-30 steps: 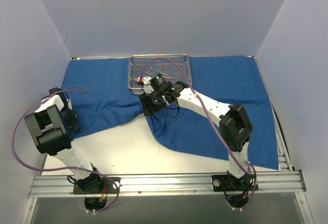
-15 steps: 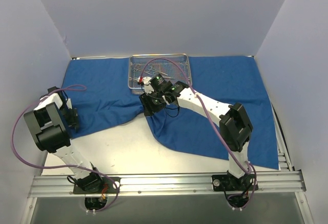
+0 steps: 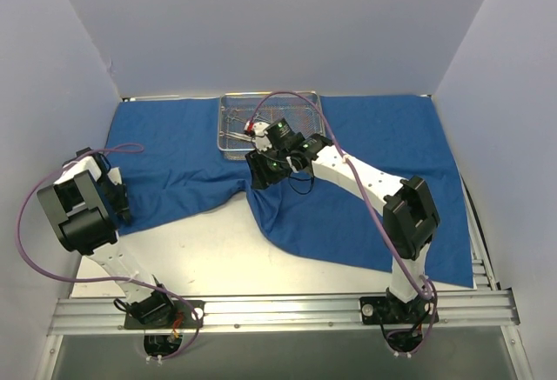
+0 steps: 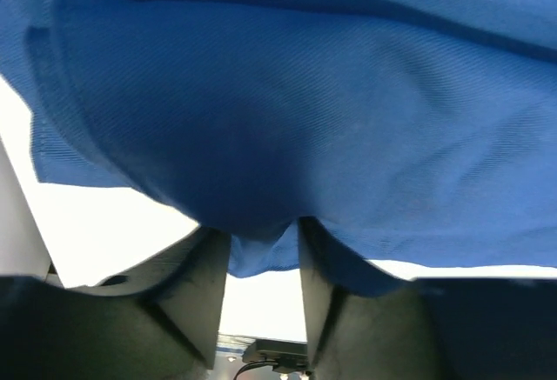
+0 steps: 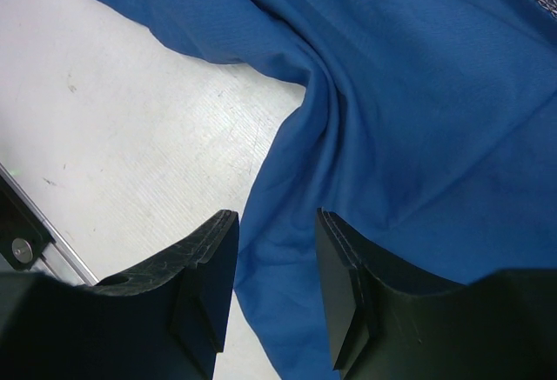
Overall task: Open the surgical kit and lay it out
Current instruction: Smooth out the surgical kit at the center of the board.
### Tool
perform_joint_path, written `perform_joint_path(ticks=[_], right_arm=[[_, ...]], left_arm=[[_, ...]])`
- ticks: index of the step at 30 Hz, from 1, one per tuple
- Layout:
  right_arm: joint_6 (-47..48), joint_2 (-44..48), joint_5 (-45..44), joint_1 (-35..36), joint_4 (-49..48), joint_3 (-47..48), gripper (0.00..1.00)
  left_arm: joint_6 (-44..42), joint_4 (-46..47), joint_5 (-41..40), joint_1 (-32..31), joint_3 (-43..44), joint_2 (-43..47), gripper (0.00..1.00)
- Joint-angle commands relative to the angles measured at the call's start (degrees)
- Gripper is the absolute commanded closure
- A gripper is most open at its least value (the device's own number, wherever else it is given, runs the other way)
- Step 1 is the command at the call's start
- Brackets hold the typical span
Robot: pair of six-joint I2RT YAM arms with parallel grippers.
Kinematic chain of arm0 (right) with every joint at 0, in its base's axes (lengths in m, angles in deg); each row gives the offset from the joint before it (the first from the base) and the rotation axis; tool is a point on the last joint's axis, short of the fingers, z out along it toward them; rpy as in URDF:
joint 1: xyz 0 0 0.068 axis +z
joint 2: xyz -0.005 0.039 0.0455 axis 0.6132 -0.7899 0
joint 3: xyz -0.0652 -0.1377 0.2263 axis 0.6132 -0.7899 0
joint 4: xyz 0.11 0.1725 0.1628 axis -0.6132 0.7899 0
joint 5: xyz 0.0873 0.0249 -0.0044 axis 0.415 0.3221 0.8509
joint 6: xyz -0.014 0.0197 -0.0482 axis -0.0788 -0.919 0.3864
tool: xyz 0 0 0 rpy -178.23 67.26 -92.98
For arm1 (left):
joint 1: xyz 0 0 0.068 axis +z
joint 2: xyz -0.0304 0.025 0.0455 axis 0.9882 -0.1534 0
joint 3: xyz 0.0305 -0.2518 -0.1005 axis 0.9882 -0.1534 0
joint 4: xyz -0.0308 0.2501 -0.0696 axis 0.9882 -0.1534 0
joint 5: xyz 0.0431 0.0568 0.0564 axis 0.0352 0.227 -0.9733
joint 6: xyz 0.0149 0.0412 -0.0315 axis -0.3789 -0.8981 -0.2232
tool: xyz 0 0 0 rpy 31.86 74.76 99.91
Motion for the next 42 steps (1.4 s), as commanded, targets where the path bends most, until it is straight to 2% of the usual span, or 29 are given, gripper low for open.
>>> perform_joint_path(ticks=[1, 3, 8, 11, 13, 14, 16, 20, 21, 22, 23, 28, 30, 32, 34, 38, 42], right_arm=[[-0.54, 2.92, -0.26, -0.66, -0.48, -0.22, 0.60], [-0.71, 3.01, -0.26, -0.75, -0.66, -0.31, 0.60], [-0.89, 3.53, -0.34, -0.92, -0.74, -0.57, 0.60], [-0.89, 3.71, -0.52, -1.01, -0.74, -0.40, 0.60], [-0.89, 3.62, -0.35, -0.92, -0.48, -0.22, 0.60], [-0.97, 3.62, -0.17, -0.92, -0.57, -0.31, 0.60], [-1.32, 3.80, 0.18, -0.92, -0.83, -0.40, 0.60], [-2.20, 4.06, 0.97, -1.01, -0.66, -0.75, 0.59], [-2.55, 4.06, 1.15, -0.92, -0.66, -0.84, 0.59], [-2.73, 4.24, 1.32, -0.92, -0.40, -1.01, 0.59], [-2.82, 4.41, 1.24, -1.01, -0.48, -1.36, 0.59], [-4.14, 5.11, 1.50, -1.36, -1.09, -3.21, 0.59], [-4.40, 4.86, 2.38, -1.36, -1.10, -4.26, 0.59], [-4.14, 3.63, 3.17, -1.36, 1.00, -4.09, 0.59], [-3.96, 3.27, 2.82, -1.36, 2.33, -4.79, 0.59], [-5.02, 2.75, 4.48, -1.28, 2.51, -6.90, 0.59], [-4.84, 2.48, 4.84, -0.92, 2.86, -7.78, 0.59]], left_arm=[[-0.85, 5.10, 0.46, 0.20, -1.14, -3.95, 0.63], [-0.76, 4.84, -0.42, 0.03, -1.05, -3.87, 0.69], [2.04, 1.24, -5.42, -0.15, -0.35, -1.94, 0.98], [5.46, -0.61, -12.96, -0.23, -1.57, 1.57, 0.98], [6.53, -2.62, -14.57, -0.15, -1.67, 3.94, 0.98], [8.53, -3.24, -19.36, -0.06, -1.58, 4.74, 0.98], [11.45, -5.52, -21.07, -0.15, -0.71, 6.76, 0.98], [23.01, -10.53, -25.20, 0.03, 2.10, 10.28, 0.98], [26.36, -12.29, -29.47, 0.38, 2.81, 10.63, 0.98], [30.22, -17.00, -30.13, 1.51, 5.08, 10.98, 0.98], [36.27, -19.05, -29.61, 2.04, 6.05, 11.42, 0.98], [43.00, -23.20, -21.00, 4.60, 5.19, 16.86, 0.98], [44.94, -23.55, -20.82, 5.30, 3.34, 18.80, 0.98], [49.56, -26.62, -25.02, 6.87, 2.82, 20.39, 0.98], [52.14, -30.65, -25.04, 8.55, 2.38, 21.61, 0.98], [52.94, -30.85, -24.42, 8.99, -4.29, 24.87, 0.98], [52.42, -33.74, -26.61, 12.14, -2.55, 23.30, 0.92]])
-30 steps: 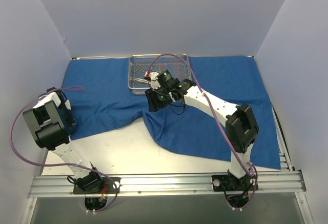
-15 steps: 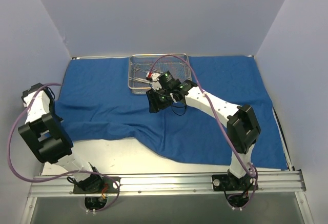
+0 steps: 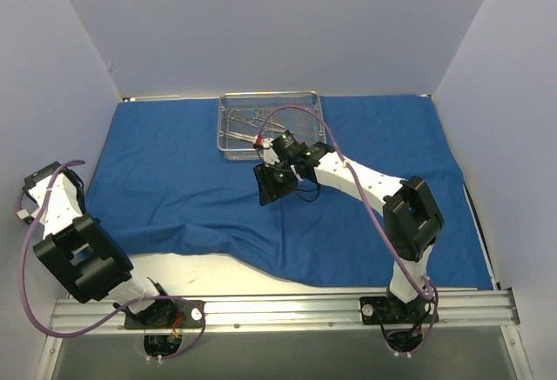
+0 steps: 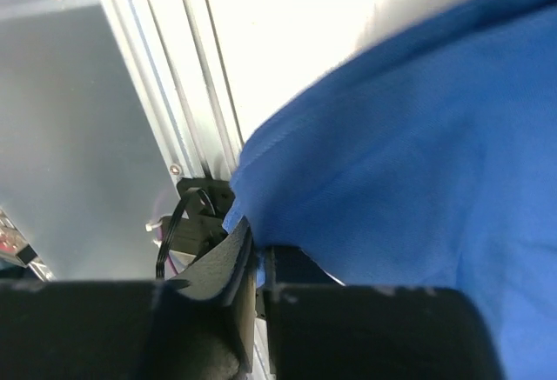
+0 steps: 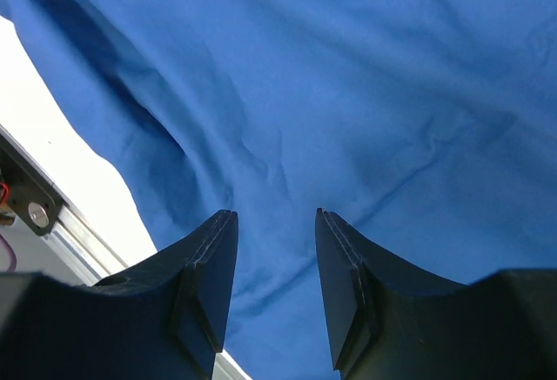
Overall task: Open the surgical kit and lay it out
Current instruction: Smooth out the surgical kit at the center of the board.
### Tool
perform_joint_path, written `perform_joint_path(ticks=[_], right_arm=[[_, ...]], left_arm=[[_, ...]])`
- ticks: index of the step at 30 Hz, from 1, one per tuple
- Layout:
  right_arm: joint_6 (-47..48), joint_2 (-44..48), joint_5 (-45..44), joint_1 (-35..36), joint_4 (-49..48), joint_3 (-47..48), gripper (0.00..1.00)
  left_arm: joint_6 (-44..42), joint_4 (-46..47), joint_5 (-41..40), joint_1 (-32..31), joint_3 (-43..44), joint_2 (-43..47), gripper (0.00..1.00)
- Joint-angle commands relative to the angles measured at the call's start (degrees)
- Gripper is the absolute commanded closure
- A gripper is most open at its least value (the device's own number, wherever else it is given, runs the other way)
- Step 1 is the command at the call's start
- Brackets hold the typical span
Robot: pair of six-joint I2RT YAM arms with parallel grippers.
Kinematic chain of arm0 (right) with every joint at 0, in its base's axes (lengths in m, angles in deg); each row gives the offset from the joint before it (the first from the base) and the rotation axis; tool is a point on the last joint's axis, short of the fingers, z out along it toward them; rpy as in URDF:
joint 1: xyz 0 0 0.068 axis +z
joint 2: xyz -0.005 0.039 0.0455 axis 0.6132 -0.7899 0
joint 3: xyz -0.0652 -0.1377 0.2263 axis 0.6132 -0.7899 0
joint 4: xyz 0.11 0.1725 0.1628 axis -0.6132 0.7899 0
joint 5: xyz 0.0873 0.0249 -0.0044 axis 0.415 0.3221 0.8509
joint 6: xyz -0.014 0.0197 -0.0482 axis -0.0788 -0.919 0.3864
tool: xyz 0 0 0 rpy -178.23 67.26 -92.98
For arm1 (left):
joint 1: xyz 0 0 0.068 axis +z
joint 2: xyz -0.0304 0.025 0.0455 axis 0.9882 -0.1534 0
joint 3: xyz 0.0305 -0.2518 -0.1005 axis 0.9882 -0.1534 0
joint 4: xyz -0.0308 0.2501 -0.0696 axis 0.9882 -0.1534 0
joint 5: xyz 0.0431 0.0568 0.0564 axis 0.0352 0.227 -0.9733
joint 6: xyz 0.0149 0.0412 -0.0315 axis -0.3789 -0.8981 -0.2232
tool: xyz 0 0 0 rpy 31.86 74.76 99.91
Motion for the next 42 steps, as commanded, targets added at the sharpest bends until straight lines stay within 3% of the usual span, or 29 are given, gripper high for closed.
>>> perform_joint_path(ticks=[1, 3, 8, 9, 10, 13, 14, 16, 20, 25, 26, 28, 32, 38, 42], right_arm=[[-0.30, 1.02, 1.74, 0.08, 1.63, -0.48, 0.59], [-0.47, 1.19, 2.00, 0.08, 1.46, -1.00, 0.59], [-0.73, 0.75, 3.05, 0.26, 1.90, -2.76, 0.59], [-0.47, 0.84, 3.93, 0.69, 0.94, -3.37, 0.59], [-0.30, 1.01, 4.46, 1.13, 0.50, -3.99, 0.59], [0.84, -0.03, 2.80, 3.50, 1.02, -3.12, 0.59], [1.02, -0.30, 2.88, 4.03, 0.85, -2.33, 0.59], [1.02, -1.26, 3.40, 5.26, 0.32, -1.54, 0.59], [2.60, -4.16, 6.39, 6.41, 0.23, 1.97, 0.61], [1.82, -8.30, 9.74, 8.51, -1.35, 5.05, 0.69], [1.64, -8.65, 10.08, 9.48, -1.87, 5.14, 0.72], [0.41, -10.05, 10.35, 10.45, -3.28, 5.67, 0.76], [-1.61, -11.90, 10.35, 12.64, -4.78, 6.20, 0.88], [-6.00, -14.19, 9.66, 15.63, -4.08, 3.40, 0.92], [-7.85, -10.51, 7.64, 18.88, -3.38, -1.88, 0.94]], left_arm=[[2.06, -8.66, -3.69, 3.17, 1.02, -0.48, 0.89], [1.35, -8.40, -2.56, 4.23, 0.05, -1.19, 0.81], [2.05, -9.71, 1.32, 6.78, -4.17, 0.12, 0.78], [2.40, -10.49, 0.88, 6.78, -4.43, 0.47, 0.66], [3.10, -10.85, -0.25, 6.78, -4.96, 1.52, 0.46], [5.29, -14.27, -2.70, 5.64, -3.65, 2.67, 0.26], [6.61, -15.50, -3.42, 4.33, -2.34, 2.59, 0.14], [8.37, -17.00, -4.91, 3.53, -0.58, 3.19, 0.04], [7.68, -18.24, -8.07, -1.64, 5.40, 3.38, 0.04], [4.78, -13.94, -5.81, -16.92, 12.87, 5.39, 0.05], [2.25, -11.84, -4.32, -19.21, 13.66, 5.48, 0.07], [-0.92, -4.46, 1.30, -24.22, 14.81, 5.22, 0.20], [-8.92, 7.57, 13.43, -24.68, 13.76, 0.93, 0.43], [-10.17, 13.04, 27.05, -23.02, 7.72, -10.15, 0.72], [-9.99, 18.58, 32.87, -20.82, 1.64, -10.34, 0.75]])
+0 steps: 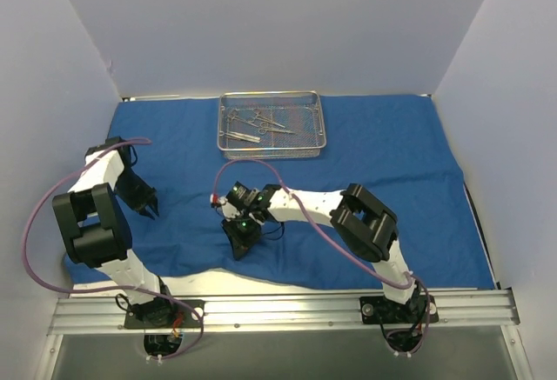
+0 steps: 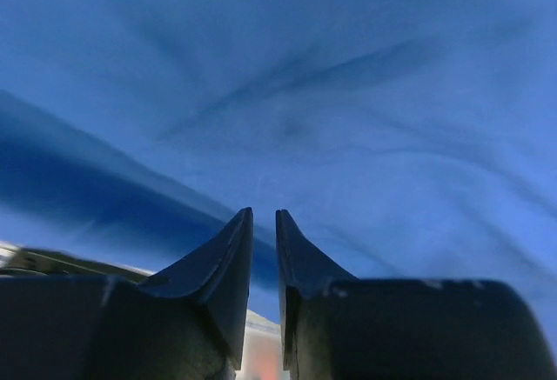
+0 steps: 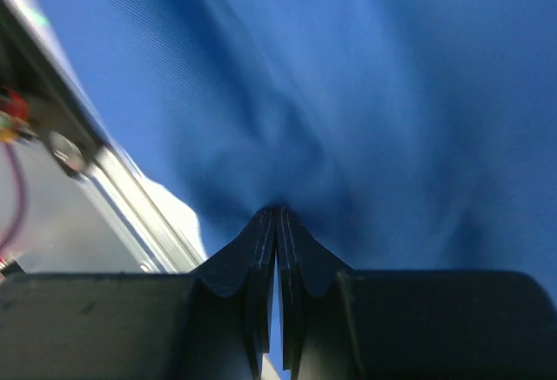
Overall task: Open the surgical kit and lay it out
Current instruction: Smooth out the surgical kit at the center of the board.
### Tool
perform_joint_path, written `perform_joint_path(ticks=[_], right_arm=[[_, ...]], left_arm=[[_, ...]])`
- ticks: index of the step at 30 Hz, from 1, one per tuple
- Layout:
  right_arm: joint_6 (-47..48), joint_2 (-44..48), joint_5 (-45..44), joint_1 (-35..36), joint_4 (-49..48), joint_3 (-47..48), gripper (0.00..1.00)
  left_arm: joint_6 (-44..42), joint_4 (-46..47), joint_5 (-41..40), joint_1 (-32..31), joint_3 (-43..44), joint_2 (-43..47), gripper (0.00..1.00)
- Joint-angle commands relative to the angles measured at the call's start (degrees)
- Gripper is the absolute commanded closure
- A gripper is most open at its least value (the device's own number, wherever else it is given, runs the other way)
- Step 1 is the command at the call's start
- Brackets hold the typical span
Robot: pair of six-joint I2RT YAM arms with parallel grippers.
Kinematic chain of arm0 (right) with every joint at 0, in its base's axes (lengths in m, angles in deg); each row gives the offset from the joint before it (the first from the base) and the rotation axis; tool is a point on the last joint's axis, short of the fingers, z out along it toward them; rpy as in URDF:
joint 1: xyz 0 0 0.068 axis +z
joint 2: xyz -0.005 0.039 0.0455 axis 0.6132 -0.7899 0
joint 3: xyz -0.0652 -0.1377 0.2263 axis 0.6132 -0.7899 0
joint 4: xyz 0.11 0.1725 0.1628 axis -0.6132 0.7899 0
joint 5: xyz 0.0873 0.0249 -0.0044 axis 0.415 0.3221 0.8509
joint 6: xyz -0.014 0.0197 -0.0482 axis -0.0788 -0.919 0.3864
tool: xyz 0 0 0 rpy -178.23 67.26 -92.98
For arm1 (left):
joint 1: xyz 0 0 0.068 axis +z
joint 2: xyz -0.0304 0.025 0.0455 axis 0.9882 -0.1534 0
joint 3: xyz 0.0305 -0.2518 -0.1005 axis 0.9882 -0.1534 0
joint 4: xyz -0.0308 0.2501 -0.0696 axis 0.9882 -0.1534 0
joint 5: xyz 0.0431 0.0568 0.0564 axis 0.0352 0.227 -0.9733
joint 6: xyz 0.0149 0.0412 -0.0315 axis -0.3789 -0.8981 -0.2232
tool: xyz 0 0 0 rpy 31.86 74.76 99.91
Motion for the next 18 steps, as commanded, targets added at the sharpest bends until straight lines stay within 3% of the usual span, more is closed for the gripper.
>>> perform_joint_path(ticks=[1, 6, 12, 18], right_arm=[[-2.80, 4.34, -1.92, 3.58, 2.70, -4.22, 0.94], [-6.14, 7.33, -3.50, 3.33, 2.26, -9.16, 0.94], [-5.71, 4.89, -10.01, 1.67, 4.89, 1.46, 0.94], [-7.55, 5.22, -16.42, -3.94, 5.70, 5.27, 0.96]], left_arm=[[-1.22, 4.80, 7.67, 2.07, -2.72, 1.84, 0.75], [-2.54, 4.45, 8.64, 3.04, -3.78, -0.09, 0.73], [-2.46, 4.36, 9.33, 3.39, -3.52, 1.93, 0.67], [-3.25, 5.67, 12.76, 4.53, -3.60, -1.23, 0.79]])
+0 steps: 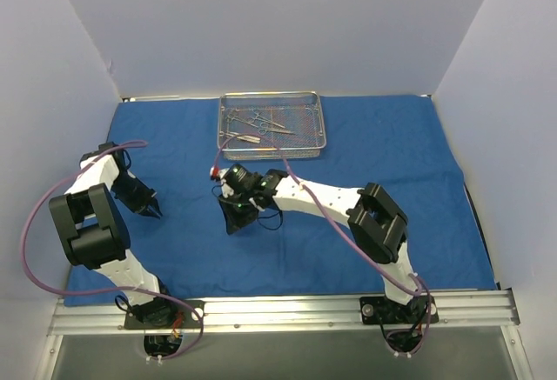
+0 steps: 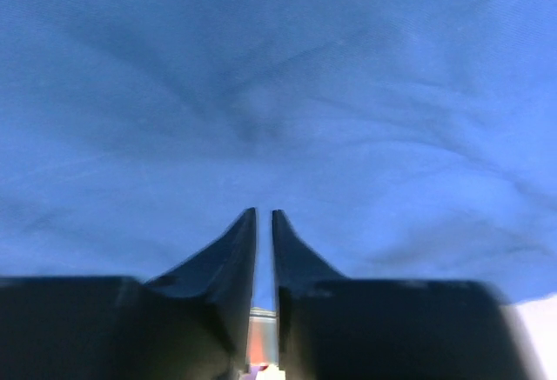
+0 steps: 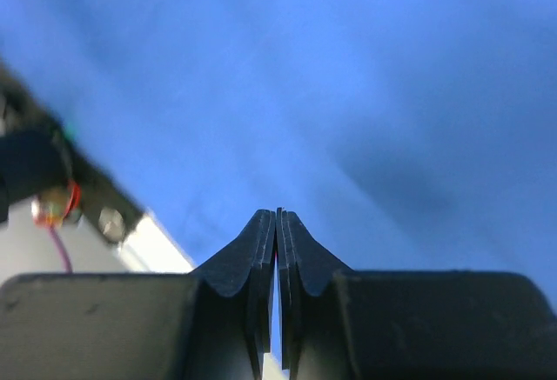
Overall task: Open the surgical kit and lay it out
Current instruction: Smooth out the surgical kit at the center of the board.
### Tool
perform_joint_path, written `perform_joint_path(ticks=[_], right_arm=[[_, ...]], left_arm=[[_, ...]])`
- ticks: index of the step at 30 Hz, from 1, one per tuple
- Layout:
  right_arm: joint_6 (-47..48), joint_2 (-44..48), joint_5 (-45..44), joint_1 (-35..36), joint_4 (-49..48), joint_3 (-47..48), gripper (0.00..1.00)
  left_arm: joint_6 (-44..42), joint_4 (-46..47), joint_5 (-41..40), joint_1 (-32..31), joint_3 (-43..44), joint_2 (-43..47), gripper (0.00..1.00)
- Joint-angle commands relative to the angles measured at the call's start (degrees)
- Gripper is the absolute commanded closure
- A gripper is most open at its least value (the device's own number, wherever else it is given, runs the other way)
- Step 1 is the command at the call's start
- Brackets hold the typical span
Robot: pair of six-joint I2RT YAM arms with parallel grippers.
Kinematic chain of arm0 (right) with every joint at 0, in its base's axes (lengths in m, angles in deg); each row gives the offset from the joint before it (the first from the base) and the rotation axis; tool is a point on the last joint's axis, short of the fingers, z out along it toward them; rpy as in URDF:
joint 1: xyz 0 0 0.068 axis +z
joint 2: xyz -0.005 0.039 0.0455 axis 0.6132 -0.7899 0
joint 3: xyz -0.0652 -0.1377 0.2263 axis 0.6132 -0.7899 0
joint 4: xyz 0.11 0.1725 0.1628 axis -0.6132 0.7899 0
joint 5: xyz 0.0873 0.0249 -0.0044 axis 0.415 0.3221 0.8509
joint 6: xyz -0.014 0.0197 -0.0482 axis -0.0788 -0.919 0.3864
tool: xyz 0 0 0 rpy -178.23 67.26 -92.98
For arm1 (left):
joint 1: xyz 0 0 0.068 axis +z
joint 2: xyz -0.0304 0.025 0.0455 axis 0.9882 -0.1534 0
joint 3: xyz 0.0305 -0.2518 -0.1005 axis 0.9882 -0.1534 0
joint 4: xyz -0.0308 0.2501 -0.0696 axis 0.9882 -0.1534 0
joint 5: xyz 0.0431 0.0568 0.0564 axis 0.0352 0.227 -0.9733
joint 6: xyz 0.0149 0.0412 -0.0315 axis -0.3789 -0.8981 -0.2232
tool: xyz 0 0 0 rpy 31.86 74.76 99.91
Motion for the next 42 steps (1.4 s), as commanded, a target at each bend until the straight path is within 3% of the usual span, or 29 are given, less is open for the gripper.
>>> perform_joint_path(ticks=[1, 4, 6, 8, 13, 18, 22, 27, 31, 34, 42], right_arm=[[-2.74, 1.81, -5.78, -5.22, 1.22, -2.94, 0.96], [-4.33, 2.87, -4.65, -12.06, -1.17, -8.23, 0.98], [-4.68, 3.92, -5.08, -15.15, -1.87, -13.41, 1.00], [-4.77, 5.68, -6.74, -17.80, -1.79, -16.49, 1.00], [-6.35, 12.27, -7.37, -18.69, -0.91, -26.16, 1.00], [-9.43, 17.72, -6.23, -15.00, -0.21, -34.69, 1.00], [-9.86, 22.11, -7.46, -12.62, 2.33, -32.51, 1.00], [-9.43, 26.25, -16.92, -22.35, 10.34, -21.62, 1.00], [-5.84, 24.59, -17.56, -38.32, 11.58, -18.79, 1.00], [-1.71, 21.25, -18.96, -44.76, 11.22, -19.41, 1.00], [1.12, 15.80, -18.62, -49.62, 7.53, -24.76, 1.00]], left_arm=[[-0.71, 2.81, 4.50, 1.84, 0.55, -1.43, 0.85], [-0.19, 5.71, 6.88, 3.16, -1.29, -3.45, 0.88], [-0.53, 5.81, 7.24, 3.86, -0.86, -5.47, 0.97], [-1.24, 5.37, 6.37, 3.87, -0.33, -6.27, 0.98], [-0.63, 6.24, 6.36, 3.87, -0.33, -7.76, 0.98], [-0.97, 5.28, 5.48, 4.13, 1.07, -10.31, 0.98], [-1.15, 4.66, 2.33, 5.01, 2.22, -8.65, 0.98], [-2.55, 2.82, 1.53, 5.45, 7.74, -6.81, 0.98], [-5.19, 3.96, 2.58, 2.29, 11.26, -5.13, 0.88], [-6.77, 5.71, 4.42, -0.69, 12.59, -5.30, 0.81], [-10.38, 8.70, 5.48, -6.41, 13.56, -5.22, 0.63]])
